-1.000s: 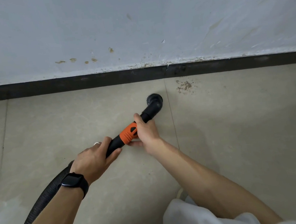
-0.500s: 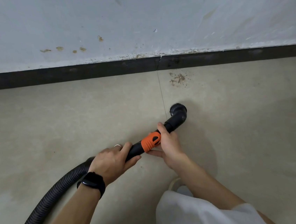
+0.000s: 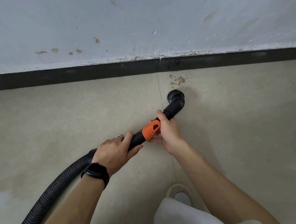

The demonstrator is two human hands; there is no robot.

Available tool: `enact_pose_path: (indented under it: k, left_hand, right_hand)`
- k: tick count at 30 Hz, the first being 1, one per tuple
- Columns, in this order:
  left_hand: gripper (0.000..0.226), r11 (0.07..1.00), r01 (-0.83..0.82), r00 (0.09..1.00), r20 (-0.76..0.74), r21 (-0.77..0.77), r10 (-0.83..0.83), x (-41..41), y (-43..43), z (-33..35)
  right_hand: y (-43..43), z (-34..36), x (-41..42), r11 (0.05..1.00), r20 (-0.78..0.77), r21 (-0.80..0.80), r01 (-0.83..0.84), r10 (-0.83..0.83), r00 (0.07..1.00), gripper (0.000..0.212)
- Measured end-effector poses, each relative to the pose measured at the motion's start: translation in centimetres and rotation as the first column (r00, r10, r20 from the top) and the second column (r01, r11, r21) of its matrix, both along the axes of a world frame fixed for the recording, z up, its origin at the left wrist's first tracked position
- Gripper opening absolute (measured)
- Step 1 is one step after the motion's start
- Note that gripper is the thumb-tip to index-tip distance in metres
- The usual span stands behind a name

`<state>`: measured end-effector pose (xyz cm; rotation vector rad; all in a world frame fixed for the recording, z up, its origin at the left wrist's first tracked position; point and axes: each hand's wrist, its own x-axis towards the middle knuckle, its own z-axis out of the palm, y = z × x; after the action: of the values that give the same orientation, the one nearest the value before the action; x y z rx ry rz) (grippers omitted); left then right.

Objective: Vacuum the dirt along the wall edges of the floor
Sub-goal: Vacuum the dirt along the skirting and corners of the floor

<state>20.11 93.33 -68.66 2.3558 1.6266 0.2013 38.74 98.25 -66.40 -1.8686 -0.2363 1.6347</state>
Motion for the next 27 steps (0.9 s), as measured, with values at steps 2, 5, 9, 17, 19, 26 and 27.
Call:
enact_pose_path:
  k: [2,5,9,17,19,26,27]
  left_hand:
    - [0.06,1.0,-0.009,1.0,0.005,0.001,0.009,0.2,0.5,0.2]
    - [0.057,1.0,-0.022,1.0,0.005,0.004,0.022,0.6,1.0,0.3]
    - [0.057,0.999,-0.034,0.999,0.014,-0.006,0.034,1.0,1.8,0.3]
    - [0.059,0.998,-0.055,0.997,0.053,-0.017,0.055,1.6,3.3,0.0]
    - [0.06,0.998,-0.057,0.997,0.054,-0.021,0.059,1.7,3.6,0.0]
    - [0.064,0.996,-0.085,0.995,0.043,-0.041,0.087,2.1,4.7,0.0]
    - [0.066,0.994,-0.092,0.995,0.038,-0.051,0.094,2.1,4.7,0.0]
  right_hand:
    - [0.5,-0.1,0.2,1.0,0.017,0.005,-0.009,0.009,1.0,0.042]
    - [1.3,-0.3,0.4,1.0,0.036,0.004,-0.019,0.019,0.999,0.045]
    - [2.3,-0.4,0.7,0.999,0.051,0.004,-0.034,0.034,0.998,0.043]
    - [4.2,-1.1,1.1,0.999,0.083,0.009,-0.051,0.05,0.995,0.042]
    - [4.6,-1.3,1.2,0.998,0.09,0.007,-0.055,0.054,0.994,0.042]
    - [6.0,-1.7,1.3,0.998,0.116,0.006,-0.057,0.056,0.992,0.043]
    - [6.1,-1.8,1.3,0.998,0.122,0.003,-0.061,0.06,0.991,0.044]
